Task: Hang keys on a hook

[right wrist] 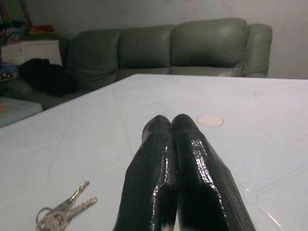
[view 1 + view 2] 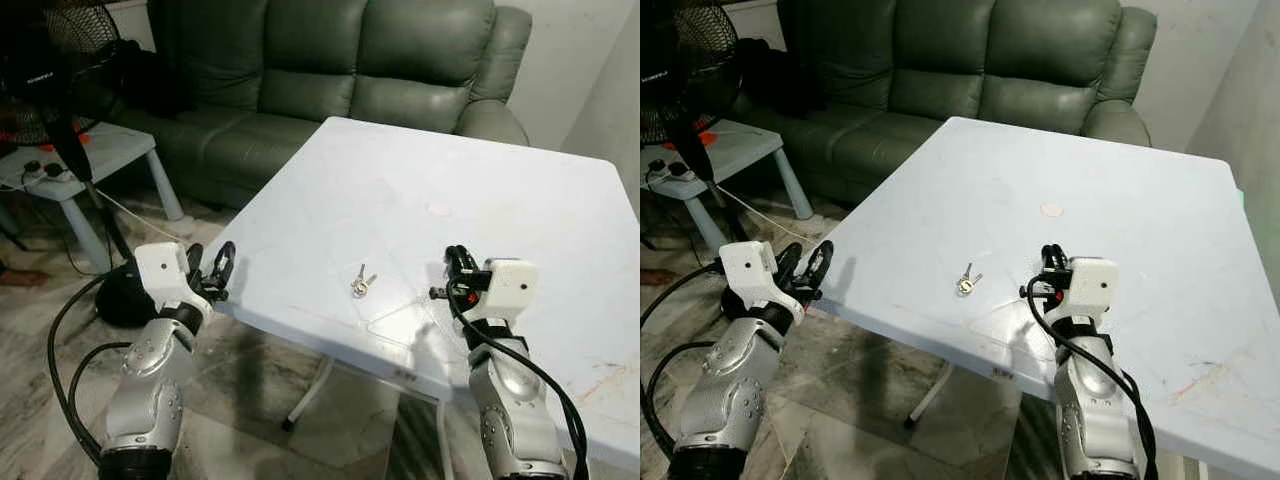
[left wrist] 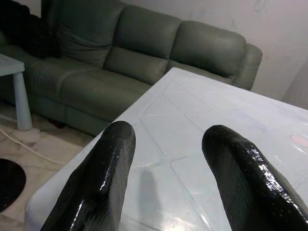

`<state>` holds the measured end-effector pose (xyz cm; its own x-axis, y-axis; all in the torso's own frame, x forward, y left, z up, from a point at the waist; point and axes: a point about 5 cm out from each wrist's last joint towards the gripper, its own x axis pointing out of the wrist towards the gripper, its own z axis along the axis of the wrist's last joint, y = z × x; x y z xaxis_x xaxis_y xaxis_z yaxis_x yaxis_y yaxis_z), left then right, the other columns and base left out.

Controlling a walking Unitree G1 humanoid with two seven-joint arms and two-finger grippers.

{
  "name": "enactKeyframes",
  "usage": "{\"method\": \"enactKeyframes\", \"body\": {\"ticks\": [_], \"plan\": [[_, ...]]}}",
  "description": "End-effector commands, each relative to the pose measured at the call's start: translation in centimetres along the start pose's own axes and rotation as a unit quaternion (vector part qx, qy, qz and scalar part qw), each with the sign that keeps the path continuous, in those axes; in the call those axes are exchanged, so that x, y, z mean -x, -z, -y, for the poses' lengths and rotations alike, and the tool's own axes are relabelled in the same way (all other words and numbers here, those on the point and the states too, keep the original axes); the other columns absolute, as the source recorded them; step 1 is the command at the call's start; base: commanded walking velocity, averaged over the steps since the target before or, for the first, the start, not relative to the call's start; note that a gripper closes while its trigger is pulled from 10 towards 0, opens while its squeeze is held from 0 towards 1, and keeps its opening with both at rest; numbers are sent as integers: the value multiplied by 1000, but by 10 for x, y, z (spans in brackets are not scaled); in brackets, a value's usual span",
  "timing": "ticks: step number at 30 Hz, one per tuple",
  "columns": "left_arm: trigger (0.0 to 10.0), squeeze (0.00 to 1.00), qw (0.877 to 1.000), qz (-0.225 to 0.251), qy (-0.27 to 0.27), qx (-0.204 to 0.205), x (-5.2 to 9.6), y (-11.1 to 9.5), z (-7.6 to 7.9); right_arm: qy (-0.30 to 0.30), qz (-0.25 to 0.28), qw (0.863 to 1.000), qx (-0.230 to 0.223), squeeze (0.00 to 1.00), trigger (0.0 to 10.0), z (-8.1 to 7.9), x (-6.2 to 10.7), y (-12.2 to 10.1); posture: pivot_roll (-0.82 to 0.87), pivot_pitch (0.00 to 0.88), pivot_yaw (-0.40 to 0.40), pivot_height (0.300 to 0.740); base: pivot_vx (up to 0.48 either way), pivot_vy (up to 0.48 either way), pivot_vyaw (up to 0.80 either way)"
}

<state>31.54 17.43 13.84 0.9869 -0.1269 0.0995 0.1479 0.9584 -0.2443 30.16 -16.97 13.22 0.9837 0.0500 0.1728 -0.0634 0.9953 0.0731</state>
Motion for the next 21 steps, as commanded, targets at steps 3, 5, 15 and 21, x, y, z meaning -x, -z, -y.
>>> {"method": "enactKeyframes", "body": {"ticks": [3,5,15,21], "plan": [[10000,0,1000,11,16,-5,-5,-6,5,-11,-21,1000,15,0,10000,-5,-3,2,146,0,27,740,0,0,-769],[10000,0,1000,11,18,-4,-5,-5,5,-9,-24,999,21,0,10000,-4,-2,4,143,0,28,740,0,0,-747],[10000,0,1000,16,18,-1,-9,-6,7,-2,-25,999,32,0,10000,-2,-6,2,140,0,26,740,0,0,-707],[10000,0,1000,22,20,-2,-13,-7,10,-11,-23,999,41,0,10000,-5,-9,0,139,0,21,740,0,-80,-703]]}}
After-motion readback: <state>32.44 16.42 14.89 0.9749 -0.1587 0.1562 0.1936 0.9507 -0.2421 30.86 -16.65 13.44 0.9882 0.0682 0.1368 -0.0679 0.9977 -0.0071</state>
